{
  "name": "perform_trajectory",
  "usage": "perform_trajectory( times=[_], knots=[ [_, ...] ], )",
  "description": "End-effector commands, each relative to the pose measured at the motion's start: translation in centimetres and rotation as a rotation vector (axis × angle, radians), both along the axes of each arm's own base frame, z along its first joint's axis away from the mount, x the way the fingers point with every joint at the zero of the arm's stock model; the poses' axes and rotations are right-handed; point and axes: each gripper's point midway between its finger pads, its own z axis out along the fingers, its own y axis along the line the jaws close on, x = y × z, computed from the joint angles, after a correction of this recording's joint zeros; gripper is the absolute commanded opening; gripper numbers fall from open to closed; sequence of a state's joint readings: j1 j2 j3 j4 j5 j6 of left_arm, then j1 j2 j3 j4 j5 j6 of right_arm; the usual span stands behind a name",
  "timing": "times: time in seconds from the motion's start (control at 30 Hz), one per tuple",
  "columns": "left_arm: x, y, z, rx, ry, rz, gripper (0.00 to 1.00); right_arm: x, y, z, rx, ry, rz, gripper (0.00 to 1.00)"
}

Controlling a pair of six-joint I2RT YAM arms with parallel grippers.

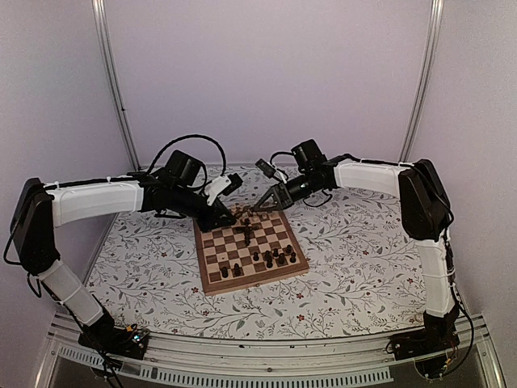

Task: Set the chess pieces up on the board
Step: Place the chess piece on the chessboard.

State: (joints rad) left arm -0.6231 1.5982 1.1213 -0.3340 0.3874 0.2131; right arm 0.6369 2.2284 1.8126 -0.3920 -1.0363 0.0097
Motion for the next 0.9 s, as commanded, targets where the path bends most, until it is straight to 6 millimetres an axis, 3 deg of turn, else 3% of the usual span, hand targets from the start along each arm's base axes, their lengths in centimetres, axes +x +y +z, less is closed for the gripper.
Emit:
perform_trajectory(
  times=[0.0, 0.17, 0.33, 0.6, 0.87],
  knots=[
    [0.9, 0.5, 0.2, 0.010, 0.006, 0.032, 0.07, 0.4, -1.4, 0.2, -0.027, -0.103, -0.032, 0.06],
    [1.6, 1.4, 0.2, 0.031, 0.006, 0.074, 0.07, -1.0, -1.3, -1.4, -0.128, -0.219, -0.015, 0.06],
    [3.8, 3.7, 0.0, 0.076, 0.003, 0.206, 0.06, -3.0, -0.3, -1.4, -0.223, -0.437, 0.027, 0.06],
    [6.6, 7.4, 2.4, 0.059, -0.059, 0.387, 0.06, -4.9, 1.4, -3.8, -0.443, -0.679, 0.126, 0.07],
    [6.6, 7.8, 2.9, 0.057, -0.076, 0.401, 0.06, -5.4, 2.6, -6.7, -0.591, -0.771, 0.204, 0.07]
  ],
)
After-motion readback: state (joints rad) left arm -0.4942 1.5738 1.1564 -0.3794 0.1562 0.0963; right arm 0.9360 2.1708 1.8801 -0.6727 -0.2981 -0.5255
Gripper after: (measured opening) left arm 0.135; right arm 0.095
